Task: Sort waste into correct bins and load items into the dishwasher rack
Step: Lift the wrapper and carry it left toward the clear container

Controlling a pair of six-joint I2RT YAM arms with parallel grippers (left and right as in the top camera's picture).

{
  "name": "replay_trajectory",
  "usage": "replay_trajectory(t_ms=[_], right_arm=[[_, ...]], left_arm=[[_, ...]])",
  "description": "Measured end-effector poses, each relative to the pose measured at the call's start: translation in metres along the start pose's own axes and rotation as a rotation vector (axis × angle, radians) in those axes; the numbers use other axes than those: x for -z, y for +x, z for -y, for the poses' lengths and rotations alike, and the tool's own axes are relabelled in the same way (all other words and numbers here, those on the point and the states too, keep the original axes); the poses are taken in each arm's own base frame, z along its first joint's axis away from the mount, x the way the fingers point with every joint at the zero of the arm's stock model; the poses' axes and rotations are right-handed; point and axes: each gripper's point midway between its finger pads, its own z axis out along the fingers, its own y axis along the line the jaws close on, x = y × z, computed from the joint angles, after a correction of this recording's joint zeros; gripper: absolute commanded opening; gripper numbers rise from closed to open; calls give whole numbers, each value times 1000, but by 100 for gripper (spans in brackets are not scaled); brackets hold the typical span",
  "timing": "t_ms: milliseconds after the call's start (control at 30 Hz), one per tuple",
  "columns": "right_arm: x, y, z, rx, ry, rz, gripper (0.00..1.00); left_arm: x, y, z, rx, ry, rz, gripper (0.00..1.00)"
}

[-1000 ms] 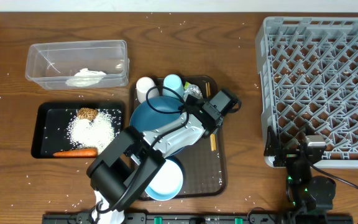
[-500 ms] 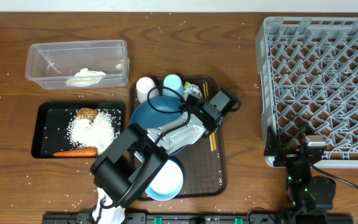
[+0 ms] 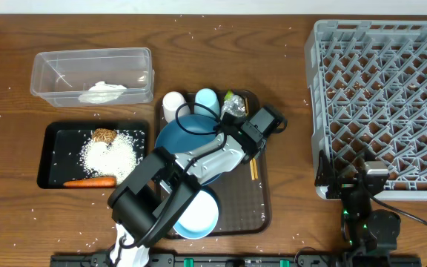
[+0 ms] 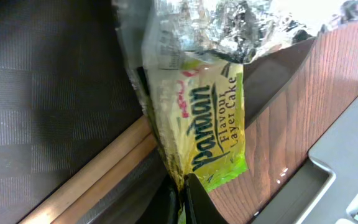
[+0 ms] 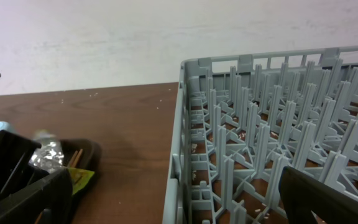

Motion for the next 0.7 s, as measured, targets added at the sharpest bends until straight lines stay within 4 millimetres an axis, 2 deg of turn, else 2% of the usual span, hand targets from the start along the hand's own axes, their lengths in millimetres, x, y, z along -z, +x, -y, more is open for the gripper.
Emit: replay_trajectory(t_ms=[200,367,700], right_arm=[[0,0,0,0,0,0,99],[0,0,0,0,0,0,99],[0,0,0,0,0,0,99]], left_arm=[[3,8,0,1,-7,-46,6],[19,20,10,-4,9,-118,6],[89,34,52,-68,141,-209,6]])
